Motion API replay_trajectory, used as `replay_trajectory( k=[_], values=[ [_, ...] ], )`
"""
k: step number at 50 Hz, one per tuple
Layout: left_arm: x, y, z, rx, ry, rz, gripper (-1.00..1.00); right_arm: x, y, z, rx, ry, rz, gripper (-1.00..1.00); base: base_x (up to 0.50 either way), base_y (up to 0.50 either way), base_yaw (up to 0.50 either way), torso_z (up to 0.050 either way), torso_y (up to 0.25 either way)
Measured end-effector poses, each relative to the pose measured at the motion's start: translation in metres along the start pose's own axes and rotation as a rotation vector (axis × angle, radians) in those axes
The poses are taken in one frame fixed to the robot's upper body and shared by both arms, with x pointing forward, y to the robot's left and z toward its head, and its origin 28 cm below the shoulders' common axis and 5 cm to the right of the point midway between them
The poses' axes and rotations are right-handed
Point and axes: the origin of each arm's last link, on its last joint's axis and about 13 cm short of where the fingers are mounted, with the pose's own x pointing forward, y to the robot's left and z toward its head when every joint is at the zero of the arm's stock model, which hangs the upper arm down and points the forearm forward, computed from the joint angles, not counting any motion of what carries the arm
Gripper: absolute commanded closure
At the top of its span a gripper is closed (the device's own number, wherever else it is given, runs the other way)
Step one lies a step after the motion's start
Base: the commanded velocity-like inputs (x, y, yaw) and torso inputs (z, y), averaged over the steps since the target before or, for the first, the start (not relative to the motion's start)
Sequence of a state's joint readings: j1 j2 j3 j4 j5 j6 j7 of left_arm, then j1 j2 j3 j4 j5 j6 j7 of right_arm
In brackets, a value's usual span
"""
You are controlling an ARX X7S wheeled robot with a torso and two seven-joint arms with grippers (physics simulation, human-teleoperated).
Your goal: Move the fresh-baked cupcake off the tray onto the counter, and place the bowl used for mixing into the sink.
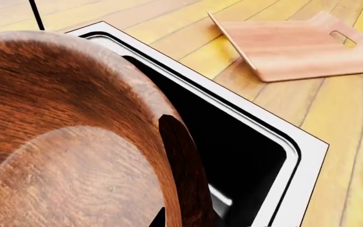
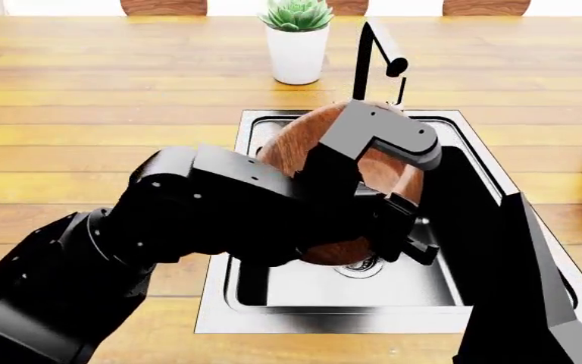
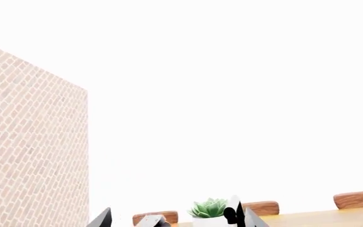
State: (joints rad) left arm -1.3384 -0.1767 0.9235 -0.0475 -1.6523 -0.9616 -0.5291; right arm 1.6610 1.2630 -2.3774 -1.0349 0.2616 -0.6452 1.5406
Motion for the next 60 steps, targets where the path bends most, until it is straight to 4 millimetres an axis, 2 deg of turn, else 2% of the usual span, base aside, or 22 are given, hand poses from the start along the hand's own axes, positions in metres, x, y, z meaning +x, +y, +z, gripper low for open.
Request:
replay_trajectory(
  k=[12, 31, 57, 58, 60],
  values=[
    [0.020, 0.000, -0.002, -0.018, 0.002, 0.004, 1.00, 0.000, -0.001, 0.000, -0.004, -0.003, -0.005, -1.00, 0.00, 0.00, 0.00, 0.000, 0.000],
    [0.048, 0.002, -0.016, -0.043, 0.064, -0.005, 1.00, -0.001, -0.002, 0.002, -0.012, -0.015, 0.001, -1.00, 0.00, 0.00, 0.00, 0.001, 0.001],
    [0.077, 0.012, -0.033, -0.069, 0.143, -0.010, 1.00, -0.001, -0.003, 0.003, -0.021, -0.018, -0.005, -1.00, 0.00, 0.00, 0.00, 0.000, 0.001],
    [0.078, 0.012, -0.033, -0.071, 0.144, -0.008, -1.00, -0.001, -0.003, 0.003, -0.021, -0.018, -0.005, -1.00, 0.00, 0.00, 0.00, 0.000, 0.000],
    [0.079, 0.013, -0.033, -0.073, 0.143, -0.002, -1.00, -0.001, -0.003, 0.002, -0.021, -0.017, -0.005, -1.00, 0.00, 0.00, 0.00, 0.000, 0.000]
  ],
)
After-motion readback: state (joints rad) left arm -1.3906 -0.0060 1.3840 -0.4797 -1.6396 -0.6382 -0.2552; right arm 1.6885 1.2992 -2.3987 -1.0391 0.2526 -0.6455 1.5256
